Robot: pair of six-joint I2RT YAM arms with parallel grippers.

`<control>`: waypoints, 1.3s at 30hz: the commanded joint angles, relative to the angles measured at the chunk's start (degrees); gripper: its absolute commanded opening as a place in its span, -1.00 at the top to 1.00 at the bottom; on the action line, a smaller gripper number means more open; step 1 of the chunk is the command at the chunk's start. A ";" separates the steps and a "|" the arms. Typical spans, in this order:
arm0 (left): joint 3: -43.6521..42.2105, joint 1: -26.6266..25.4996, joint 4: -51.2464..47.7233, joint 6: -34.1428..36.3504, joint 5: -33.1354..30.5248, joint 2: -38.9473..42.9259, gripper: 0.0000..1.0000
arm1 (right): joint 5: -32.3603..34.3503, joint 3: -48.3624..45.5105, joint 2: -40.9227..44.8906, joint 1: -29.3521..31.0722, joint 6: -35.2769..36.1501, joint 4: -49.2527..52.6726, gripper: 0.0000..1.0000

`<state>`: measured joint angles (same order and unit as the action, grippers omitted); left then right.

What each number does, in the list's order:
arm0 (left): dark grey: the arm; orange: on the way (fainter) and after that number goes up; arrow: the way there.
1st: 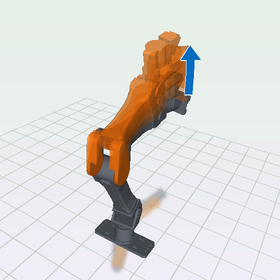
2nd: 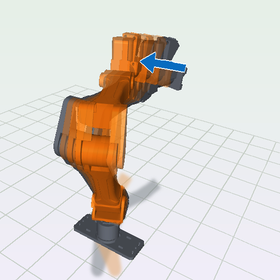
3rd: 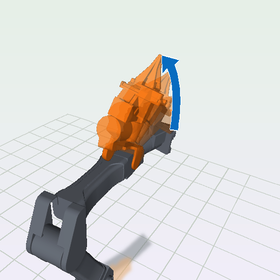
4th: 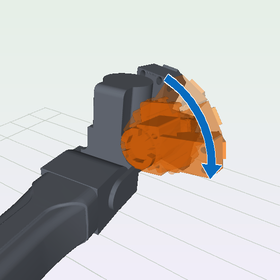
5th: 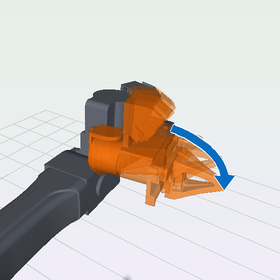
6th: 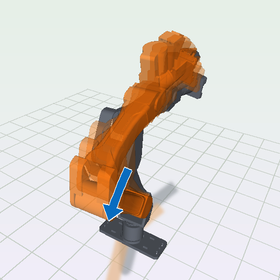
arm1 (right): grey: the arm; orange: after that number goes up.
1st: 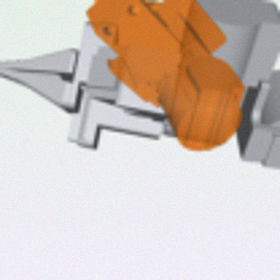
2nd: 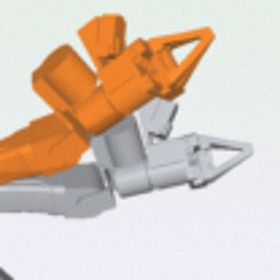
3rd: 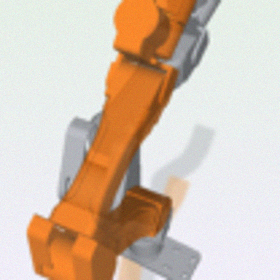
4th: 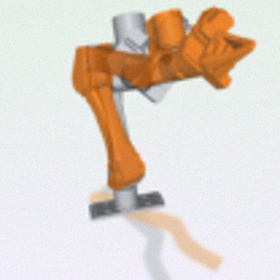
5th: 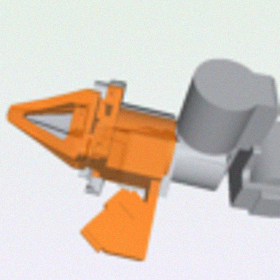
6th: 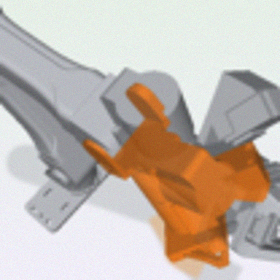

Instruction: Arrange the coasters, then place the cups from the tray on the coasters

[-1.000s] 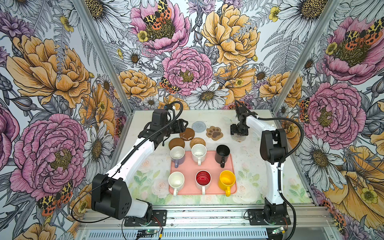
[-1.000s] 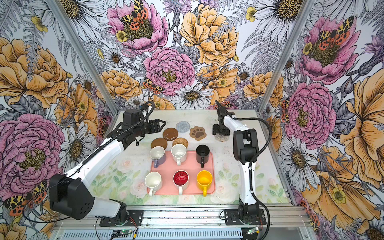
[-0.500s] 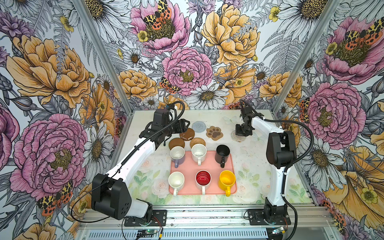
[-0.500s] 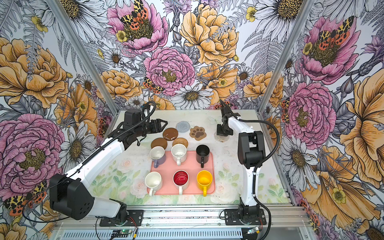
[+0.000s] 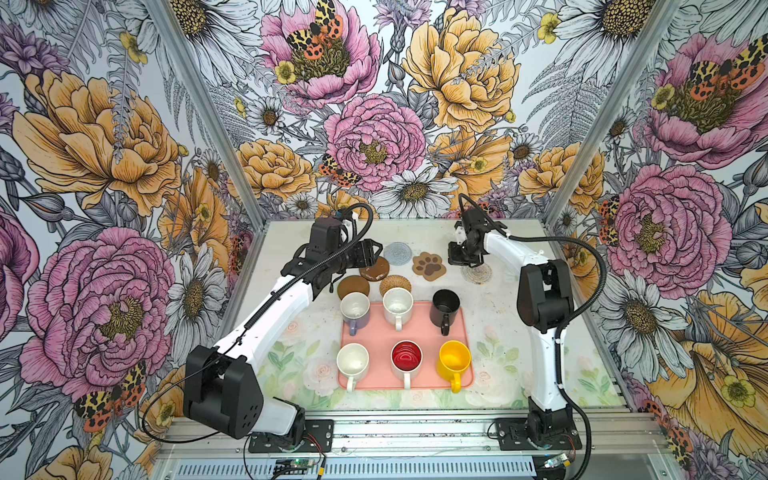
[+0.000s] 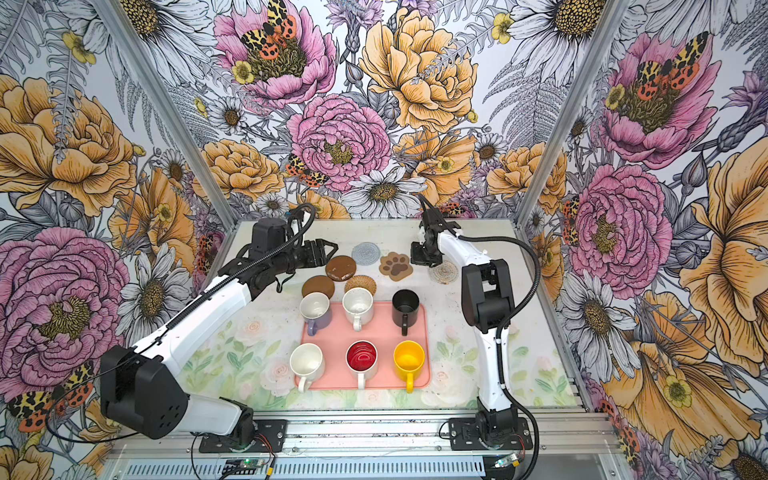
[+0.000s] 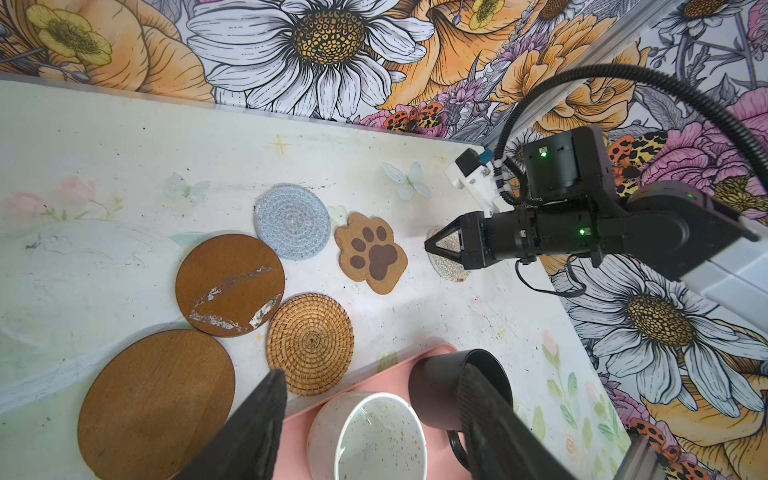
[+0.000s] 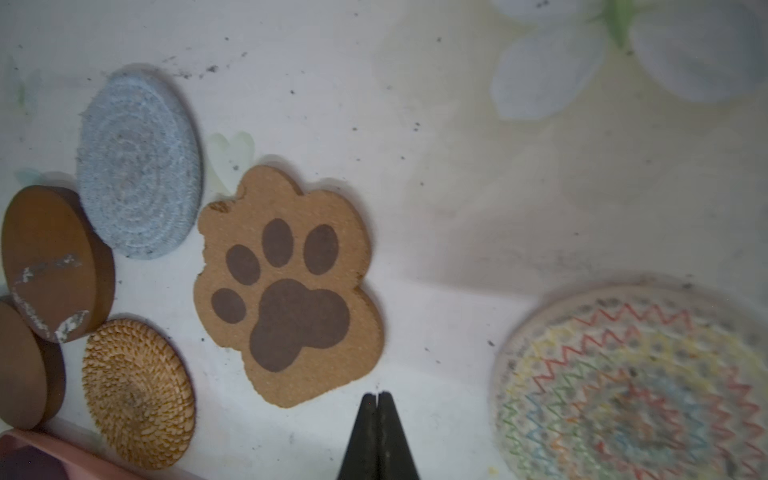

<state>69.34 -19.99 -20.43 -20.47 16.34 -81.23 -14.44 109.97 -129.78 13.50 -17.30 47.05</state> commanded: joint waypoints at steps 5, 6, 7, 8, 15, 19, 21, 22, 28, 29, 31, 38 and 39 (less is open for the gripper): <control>-0.04 -0.17 -0.05 0.78 -1.10 -0.24 -0.35 | -6.08 8.74 -8.11 2.88 -3.96 -0.53 1.00; -0.14 -0.09 -0.04 0.78 -1.00 -0.24 -0.35 | -6.26 9.40 -8.80 3.08 -4.36 -0.55 1.00; -0.26 -0.14 -0.05 0.80 -1.03 -0.24 -0.35 | -6.37 9.95 -9.62 3.26 -4.74 -0.49 1.00; -0.39 -0.06 -0.05 0.78 -1.04 -0.24 -0.35 | -6.48 10.26 -10.18 3.30 -5.11 -0.47 1.00; -0.59 -0.05 -0.04 0.69 -0.90 -0.50 -0.35 | -3.48 10.00 -12.60 3.28 -5.93 2.00 1.00; -0.59 -0.05 -0.04 0.69 -0.83 -0.62 -0.35 | -0.65 8.35 -12.20 2.86 -5.95 3.39 1.00; -0.59 -0.05 -0.04 0.69 -0.85 -0.68 -0.35 | 0.46 6.86 -11.54 2.29 -6.14 3.71 1.00; -0.57 -0.05 -0.05 0.66 -0.87 -0.68 -0.35 | 0.99 6.21 -11.15 2.05 -6.22 3.75 1.00; -0.61 -0.05 -0.03 0.72 -0.83 -0.94 -0.35 | 3.01 1.65 -8.63 -0.11 -6.18 3.90 1.00; -0.53 0.02 -0.04 0.74 -0.78 -1.08 -0.35 | 3.22 0.96 -8.31 -0.48 -6.10 3.85 1.00; -0.29 -0.05 -0.01 0.69 -0.73 -1.51 -0.35 | 3.57 -0.19 -7.68 -0.99 -5.92 3.85 1.00; 3.92 -1.52 1.27 0.96 0.65 -8.27 0.50 | 1.79 -0.45 -7.22 -1.29 -4.87 3.75 1.00; 5.74 -1.59 1.24 0.95 1.81 -10.55 0.69 | 1.61 -0.08 -7.17 -1.31 -4.89 3.83 1.00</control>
<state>71.20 -20.71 -20.49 -20.25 16.47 -87.96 -17.63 111.37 -135.66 12.93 -22.92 45.74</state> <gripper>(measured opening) 0.203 0.049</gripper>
